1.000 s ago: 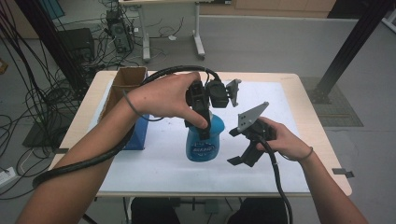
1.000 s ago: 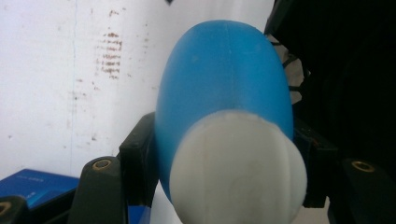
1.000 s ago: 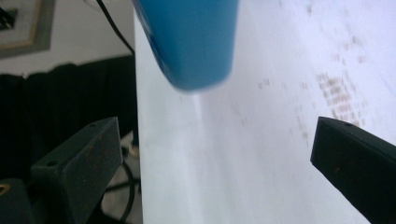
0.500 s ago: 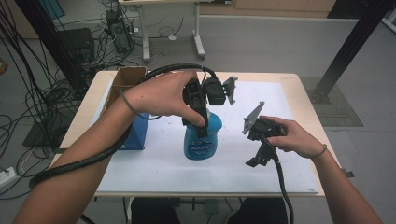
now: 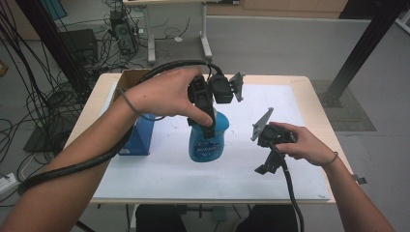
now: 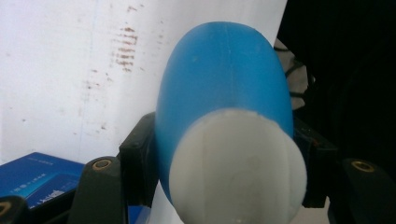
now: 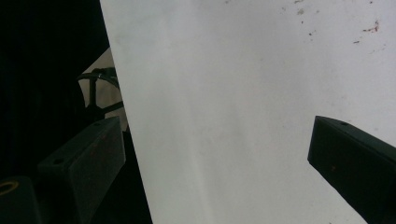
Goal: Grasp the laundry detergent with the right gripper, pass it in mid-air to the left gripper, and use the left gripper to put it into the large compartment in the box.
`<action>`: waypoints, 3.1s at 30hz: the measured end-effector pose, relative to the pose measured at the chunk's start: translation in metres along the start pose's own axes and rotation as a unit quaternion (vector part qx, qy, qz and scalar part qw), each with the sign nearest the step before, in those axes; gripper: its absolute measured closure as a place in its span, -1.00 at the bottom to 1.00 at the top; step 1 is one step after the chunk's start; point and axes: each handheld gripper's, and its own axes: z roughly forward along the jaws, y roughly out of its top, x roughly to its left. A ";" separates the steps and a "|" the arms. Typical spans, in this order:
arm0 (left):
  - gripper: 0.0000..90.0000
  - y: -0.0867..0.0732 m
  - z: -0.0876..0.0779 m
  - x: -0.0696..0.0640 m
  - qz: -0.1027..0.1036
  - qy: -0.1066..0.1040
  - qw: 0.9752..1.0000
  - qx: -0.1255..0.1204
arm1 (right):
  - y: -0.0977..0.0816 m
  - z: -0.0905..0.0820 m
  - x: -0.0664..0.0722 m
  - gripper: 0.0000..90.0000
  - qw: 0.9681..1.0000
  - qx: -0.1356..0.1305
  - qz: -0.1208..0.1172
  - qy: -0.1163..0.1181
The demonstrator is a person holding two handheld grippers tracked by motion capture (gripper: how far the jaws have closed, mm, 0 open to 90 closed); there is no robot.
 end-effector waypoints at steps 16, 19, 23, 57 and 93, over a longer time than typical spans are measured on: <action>-0.16 0.001 -0.021 0.015 -0.121 0.028 0.992 -0.019 | 0.000 0.003 0.001 -0.91 1.000 -0.004 0.000 0.002; -0.16 0.000 -0.024 0.018 -0.146 0.026 0.989 -0.020 | 0.001 0.002 0.001 -0.91 1.000 -0.006 0.001 0.001; -0.16 -0.001 -0.027 0.020 -0.166 0.033 0.985 -0.017 | 0.001 0.003 0.001 -0.91 1.000 -0.010 0.001 0.004; -0.16 -0.045 -0.086 0.081 -0.327 0.064 0.942 -0.049 | 0.005 0.011 0.001 -0.91 1.000 -0.008 0.012 0.026; -0.16 -0.161 -0.100 0.151 -0.535 0.097 0.838 -0.048 | 0.009 0.014 0.001 -0.91 0.999 -0.017 0.010 0.025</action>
